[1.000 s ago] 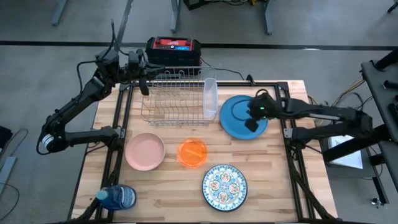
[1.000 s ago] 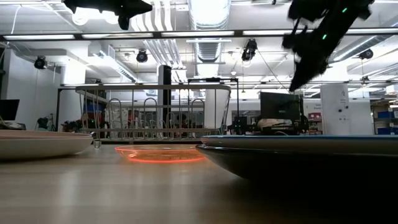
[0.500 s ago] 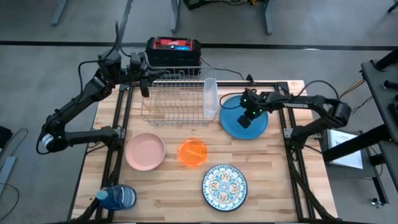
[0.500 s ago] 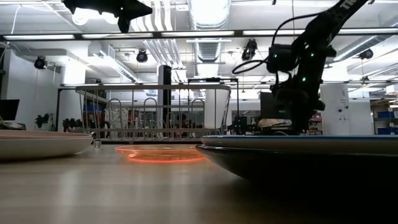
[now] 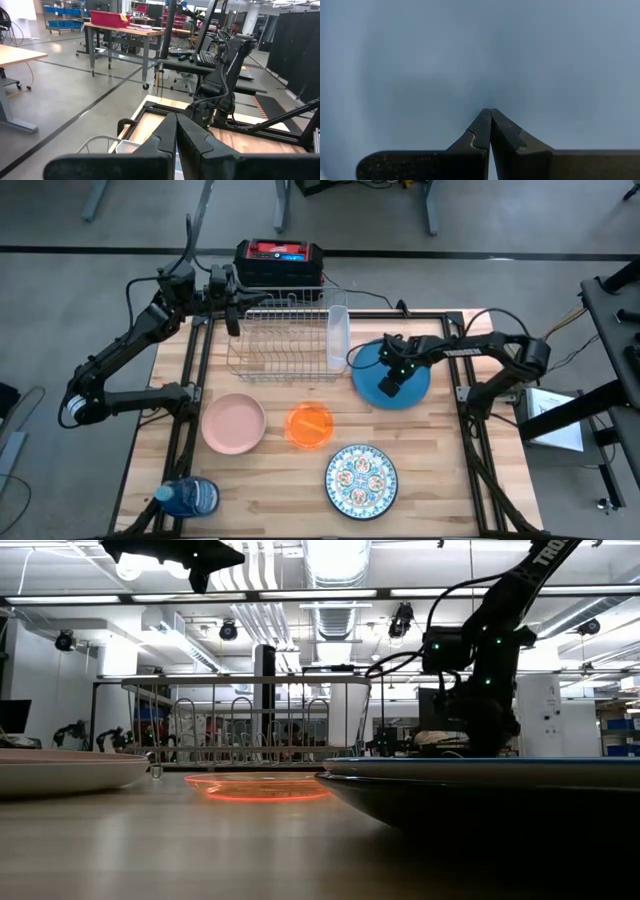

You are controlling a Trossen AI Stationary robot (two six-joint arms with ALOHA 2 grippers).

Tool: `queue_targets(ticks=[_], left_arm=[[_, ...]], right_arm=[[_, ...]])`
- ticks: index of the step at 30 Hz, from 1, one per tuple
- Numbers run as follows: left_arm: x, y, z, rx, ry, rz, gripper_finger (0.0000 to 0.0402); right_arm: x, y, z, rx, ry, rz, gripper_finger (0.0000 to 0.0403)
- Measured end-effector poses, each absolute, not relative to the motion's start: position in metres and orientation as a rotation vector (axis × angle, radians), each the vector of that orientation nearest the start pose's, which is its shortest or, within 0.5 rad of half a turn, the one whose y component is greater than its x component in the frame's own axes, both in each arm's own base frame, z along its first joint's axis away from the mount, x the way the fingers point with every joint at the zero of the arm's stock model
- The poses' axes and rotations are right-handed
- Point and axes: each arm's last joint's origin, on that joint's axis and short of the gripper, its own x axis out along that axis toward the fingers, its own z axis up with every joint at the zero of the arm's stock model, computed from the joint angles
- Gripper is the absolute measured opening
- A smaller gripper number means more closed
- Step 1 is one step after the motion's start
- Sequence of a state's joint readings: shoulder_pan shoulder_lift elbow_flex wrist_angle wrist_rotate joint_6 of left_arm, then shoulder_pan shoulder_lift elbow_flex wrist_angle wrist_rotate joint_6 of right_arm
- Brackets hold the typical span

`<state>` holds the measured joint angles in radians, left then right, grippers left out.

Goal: Sort dishes
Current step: Put the blue plate in the dishwasher rack

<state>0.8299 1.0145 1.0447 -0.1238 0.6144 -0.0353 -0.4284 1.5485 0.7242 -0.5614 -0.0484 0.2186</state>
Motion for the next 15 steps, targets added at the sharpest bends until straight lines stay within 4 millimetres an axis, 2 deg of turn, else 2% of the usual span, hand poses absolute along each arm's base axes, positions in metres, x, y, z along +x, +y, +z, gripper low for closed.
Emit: queue_targets(ticks=[11, 15], left_arm=[[0.157, 0.147, 0.387, -0.097, 0.067, 0.217, 0.0], [0.157, 0.147, 0.387, -0.097, 0.066, 0.217, 0.0]], right_arm=[[0.212, -0.053, 0.139, 0.586, 1.395, -0.249, 0.0], [0.21, -0.037, 0.141, 0.563, 1.428, -0.208, 0.0]])
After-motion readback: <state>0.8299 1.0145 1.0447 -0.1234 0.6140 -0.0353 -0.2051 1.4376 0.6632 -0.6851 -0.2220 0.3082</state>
